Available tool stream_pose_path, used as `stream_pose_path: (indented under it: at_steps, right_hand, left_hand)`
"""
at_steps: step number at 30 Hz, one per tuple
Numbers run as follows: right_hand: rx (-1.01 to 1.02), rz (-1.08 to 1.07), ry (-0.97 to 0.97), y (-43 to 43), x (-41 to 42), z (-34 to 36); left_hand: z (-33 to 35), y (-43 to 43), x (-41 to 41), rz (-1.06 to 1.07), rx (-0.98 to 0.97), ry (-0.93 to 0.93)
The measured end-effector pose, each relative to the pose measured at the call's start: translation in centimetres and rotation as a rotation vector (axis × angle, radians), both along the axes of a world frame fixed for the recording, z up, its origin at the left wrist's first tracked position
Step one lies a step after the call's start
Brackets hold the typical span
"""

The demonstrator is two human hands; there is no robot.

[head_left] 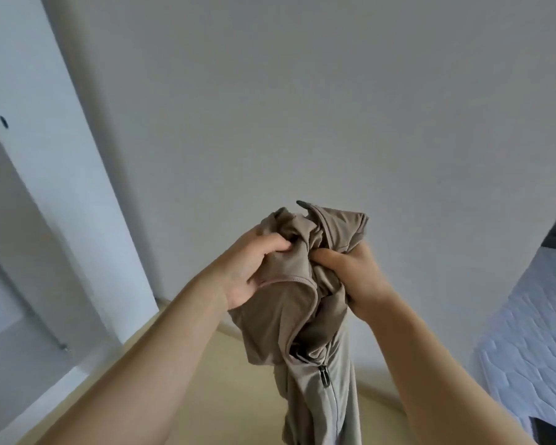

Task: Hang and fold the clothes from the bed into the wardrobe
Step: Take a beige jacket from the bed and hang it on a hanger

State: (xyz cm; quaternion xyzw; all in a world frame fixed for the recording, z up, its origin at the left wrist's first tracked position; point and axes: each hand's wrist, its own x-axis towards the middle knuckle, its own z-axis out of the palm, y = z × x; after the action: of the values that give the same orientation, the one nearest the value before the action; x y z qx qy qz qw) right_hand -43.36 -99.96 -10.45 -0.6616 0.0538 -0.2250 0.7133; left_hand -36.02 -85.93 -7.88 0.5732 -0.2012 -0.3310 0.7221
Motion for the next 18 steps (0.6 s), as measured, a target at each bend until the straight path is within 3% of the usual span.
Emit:
stream_pose_path:
  at_steps: [4, 7, 10, 12, 14, 18]
  right_hand:
    - [-0.034, 0.247, -0.066, 6.8, 4.9, 1.8]
    - [0.026, 0.309, -0.047, 11.7, 8.5, 1.7]
    - [0.108, 0.345, 0.000, 16.7, 12.3, 1.1]
    - [0.155, 0.319, -0.018, 17.6, 13.4, 1.1]
    - [0.218, 0.482, 0.040, 24.1, 17.1, 1.0]
    - [0.291, 0.576, 0.127, 28.9, 20.5, 0.7]
  left_hand:
    - [1.3, 7.2, 3.0, 0.117, 0.197, -0.224]
    - [1.9, 13.3, 5.3, 0.407, 0.339, -0.264]
    - [1.8, 19.9, 7.2, 0.693, 0.319, -0.265]
    - [1.7, 21.5, 7.9, 0.754, 0.220, -0.132]
    - [1.0, 28.5, 8.7, 0.959, 0.097, -0.006]
    - [0.7, 34.3, 9.6, 1.069, -0.144, 0.269]
